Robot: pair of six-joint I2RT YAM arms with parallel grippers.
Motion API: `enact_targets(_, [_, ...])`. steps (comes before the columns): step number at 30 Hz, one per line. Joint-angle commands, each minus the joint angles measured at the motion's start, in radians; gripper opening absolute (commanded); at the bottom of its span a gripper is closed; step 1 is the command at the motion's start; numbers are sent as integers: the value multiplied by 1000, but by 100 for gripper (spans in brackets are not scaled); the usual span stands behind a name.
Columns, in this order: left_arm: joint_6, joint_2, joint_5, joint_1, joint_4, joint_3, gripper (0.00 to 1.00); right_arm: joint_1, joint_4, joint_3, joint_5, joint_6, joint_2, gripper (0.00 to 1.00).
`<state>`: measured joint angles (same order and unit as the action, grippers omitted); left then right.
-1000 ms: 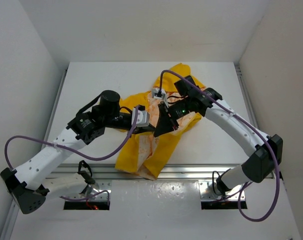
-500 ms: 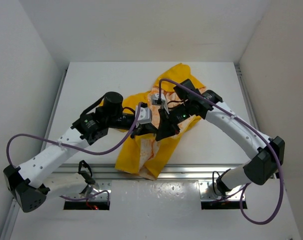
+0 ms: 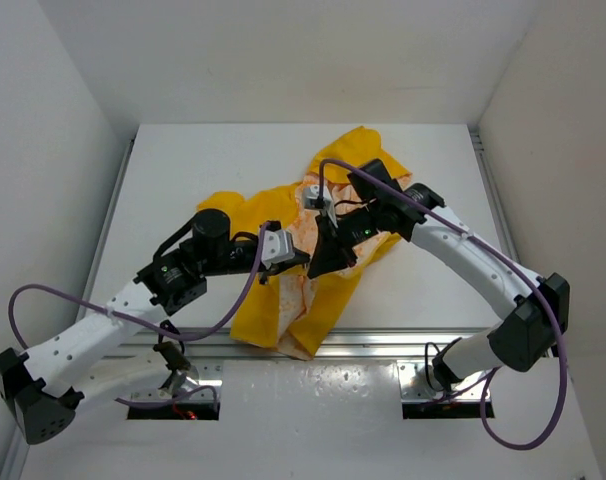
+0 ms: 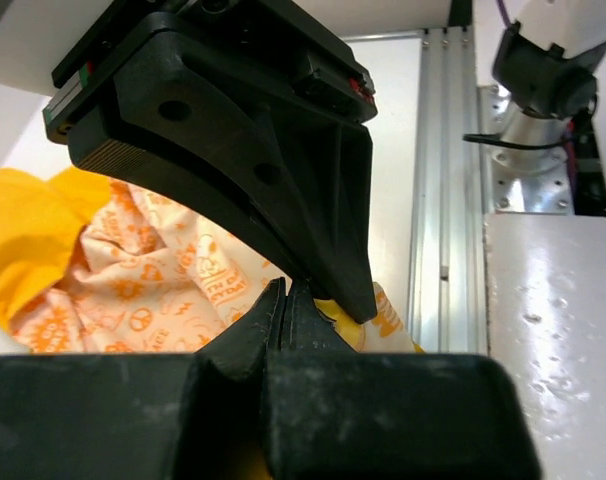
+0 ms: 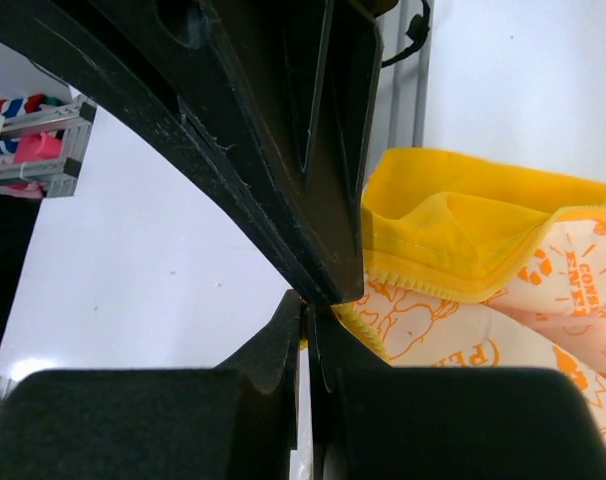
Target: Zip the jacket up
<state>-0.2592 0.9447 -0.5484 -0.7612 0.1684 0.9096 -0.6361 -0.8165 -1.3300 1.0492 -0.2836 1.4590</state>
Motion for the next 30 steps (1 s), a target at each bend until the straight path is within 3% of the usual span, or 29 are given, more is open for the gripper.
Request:
enact_targets(1, [-52, -11, 315, 16, -193, -29, 0, -28, -70, 5, 186, 23, -49, 0])
enact_targets(4, [-52, 0, 337, 7, -193, -29, 0, -31, -66, 3, 178, 30, -49, 3])
enact_targets(5, [-25, 0, 346, 7, -193, -29, 0, -30, -59, 2, 148, 43, -49, 25])
enact_targets(9, [46, 22, 409, -4, -205, -20, 0, -8, -41, 6, 57, 95, -104, 51])
enact_targets(10, [61, 22, 435, -4, -205, -20, 0, 6, 30, 50, -10, 116, -121, 51])
enact_targets(13, [127, 48, 485, -4, -225, -20, 0, 91, 259, 180, -17, 312, -210, 45])
enact_targets(14, [149, 48, 498, -4, -240, -20, 0, 155, 314, 213, -14, 516, -229, 43])
enact_targets(17, [234, 72, 538, -4, -273, -11, 0, 217, 772, 366, 3, 899, -292, 39])
enact_targets(21, [354, 84, 568, 5, -322, -2, 0, 213, 1022, 468, -75, 1293, -275, 43])
enact_targets(22, [398, 94, 577, 14, -322, 8, 0, 214, 1171, 495, -127, 1360, -253, 45])
enact_targets(23, [420, 94, 591, 23, -322, 18, 0, 211, 1216, 506, -135, 1534, -223, 45])
enact_targets(26, [477, 103, 636, 34, -313, 44, 0, 213, 1321, 428, -143, 1722, -117, 47])
enact_targets(30, [514, 112, 666, 66, -303, 54, 0, 196, 1314, 350, -149, 1767, -88, 47])
